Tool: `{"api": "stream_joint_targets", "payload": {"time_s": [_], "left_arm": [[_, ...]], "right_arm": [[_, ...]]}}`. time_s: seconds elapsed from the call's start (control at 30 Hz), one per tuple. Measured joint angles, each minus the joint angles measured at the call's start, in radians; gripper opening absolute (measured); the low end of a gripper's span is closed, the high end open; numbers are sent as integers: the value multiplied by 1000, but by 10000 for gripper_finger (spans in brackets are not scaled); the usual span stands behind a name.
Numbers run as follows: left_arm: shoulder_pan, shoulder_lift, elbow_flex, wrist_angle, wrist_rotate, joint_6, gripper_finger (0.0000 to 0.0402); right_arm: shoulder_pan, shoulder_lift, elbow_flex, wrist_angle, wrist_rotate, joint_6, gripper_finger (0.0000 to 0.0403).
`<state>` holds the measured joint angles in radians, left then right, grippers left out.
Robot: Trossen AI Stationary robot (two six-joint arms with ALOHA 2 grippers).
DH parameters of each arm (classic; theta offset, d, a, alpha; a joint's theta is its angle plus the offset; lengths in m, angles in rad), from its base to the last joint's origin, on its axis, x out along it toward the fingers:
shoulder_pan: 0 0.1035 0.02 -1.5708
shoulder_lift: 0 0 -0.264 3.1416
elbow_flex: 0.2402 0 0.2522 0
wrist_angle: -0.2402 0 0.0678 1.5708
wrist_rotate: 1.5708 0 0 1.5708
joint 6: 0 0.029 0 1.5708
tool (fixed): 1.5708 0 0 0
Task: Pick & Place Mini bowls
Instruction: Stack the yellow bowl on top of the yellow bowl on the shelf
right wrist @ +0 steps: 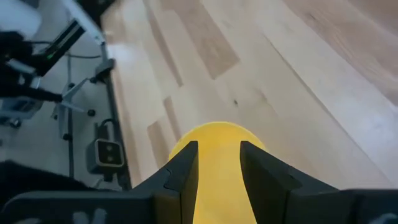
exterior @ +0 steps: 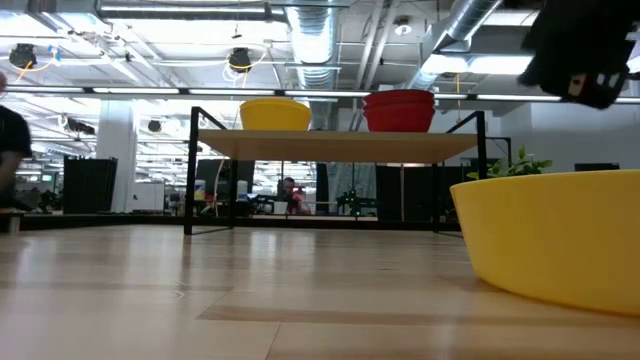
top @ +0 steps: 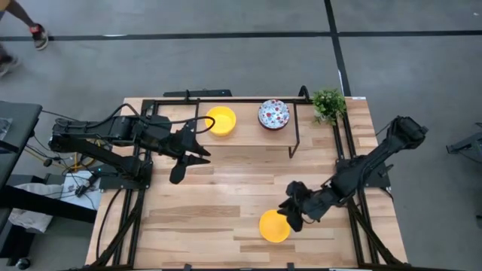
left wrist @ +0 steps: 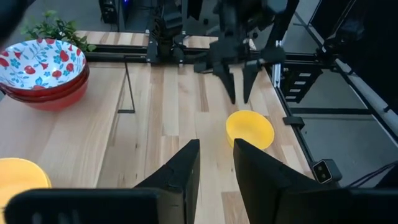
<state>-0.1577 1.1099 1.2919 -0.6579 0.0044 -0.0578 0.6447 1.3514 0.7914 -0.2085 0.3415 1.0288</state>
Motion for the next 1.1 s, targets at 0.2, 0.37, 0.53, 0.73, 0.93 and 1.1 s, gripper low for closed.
{"api": "stream_joint_targets", "payload": {"time_s": [0.2, 0.37, 0.53, 0.73, 0.93, 1.1], "left_arm": [[0, 0, 0, 9, 0, -11, 97], [0, 4, -33, 71, -4, -36, 97], [-13, 4, -123, 147, -4, -38, 97], [-17, 5, -202, 239, -4, -38, 97], [-17, 5, -232, 274, -4, -38, 97], [-17, 4, -235, 284, -4, -38, 97]], "right_arm": [[-4, 55, 0, 10, 1, 71, 109], [-4, 84, 0, 18, -1, 71, 109], [3, 101, 0, 36, -2, 48, 109], [17, 133, 0, 32, -7, 35, 109], [14, 176, -1, 22, -32, 35, 109], [14, 193, -1, 26, -31, 36, 109]]}}
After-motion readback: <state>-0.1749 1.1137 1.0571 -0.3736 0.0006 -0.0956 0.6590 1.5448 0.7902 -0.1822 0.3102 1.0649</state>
